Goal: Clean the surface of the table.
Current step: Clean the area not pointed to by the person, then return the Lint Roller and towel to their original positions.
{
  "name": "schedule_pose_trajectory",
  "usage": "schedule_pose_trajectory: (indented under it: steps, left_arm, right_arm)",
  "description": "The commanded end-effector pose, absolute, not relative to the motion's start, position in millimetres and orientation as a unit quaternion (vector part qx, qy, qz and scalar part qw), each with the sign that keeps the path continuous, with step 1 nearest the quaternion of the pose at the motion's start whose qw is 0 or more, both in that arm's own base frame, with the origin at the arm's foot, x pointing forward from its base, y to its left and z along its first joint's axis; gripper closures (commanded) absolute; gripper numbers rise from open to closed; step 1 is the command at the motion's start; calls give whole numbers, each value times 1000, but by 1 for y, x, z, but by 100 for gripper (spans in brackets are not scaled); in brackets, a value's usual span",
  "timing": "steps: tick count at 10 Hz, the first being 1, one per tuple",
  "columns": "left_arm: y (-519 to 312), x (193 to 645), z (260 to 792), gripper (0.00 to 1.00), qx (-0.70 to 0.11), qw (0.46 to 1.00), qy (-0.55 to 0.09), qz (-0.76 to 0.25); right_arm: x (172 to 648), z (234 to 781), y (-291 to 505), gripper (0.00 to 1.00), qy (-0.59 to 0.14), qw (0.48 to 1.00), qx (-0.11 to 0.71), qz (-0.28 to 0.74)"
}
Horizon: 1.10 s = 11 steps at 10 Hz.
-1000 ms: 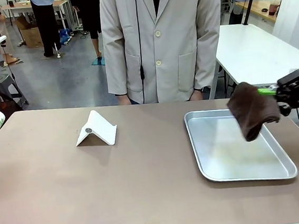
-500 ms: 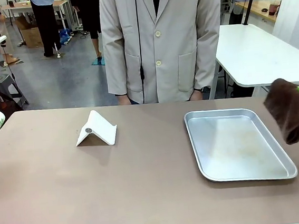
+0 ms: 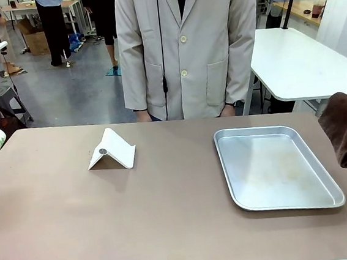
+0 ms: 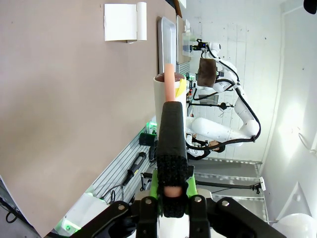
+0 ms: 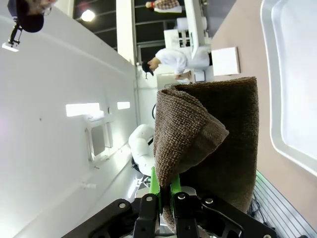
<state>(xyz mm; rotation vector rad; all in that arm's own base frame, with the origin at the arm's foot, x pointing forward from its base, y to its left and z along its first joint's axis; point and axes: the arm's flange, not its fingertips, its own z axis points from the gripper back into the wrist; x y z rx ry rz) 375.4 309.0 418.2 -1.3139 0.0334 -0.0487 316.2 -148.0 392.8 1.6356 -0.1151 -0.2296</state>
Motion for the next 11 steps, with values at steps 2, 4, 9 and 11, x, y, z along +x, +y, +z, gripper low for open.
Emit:
schedule_pose_trajectory:
  steps: [2, 4, 9, 11]
  left_arm:
    - [309, 375, 422, 78, -616, 788, 12, -15]
    - [309, 375, 422, 78, -616, 788, 12, -15]
    - [309, 375, 422, 78, -616, 788, 12, -15]
    - [309, 375, 422, 78, -616, 788, 12, -15]
  right_arm:
    - [315, 396, -146, 91, -50, 674, 730, -96]
    - [315, 396, -146, 91, -50, 674, 730, -96]
    - [315, 396, -146, 91, -50, 674, 730, -96]
    - [315, 396, -146, 91, -50, 674, 730, -96]
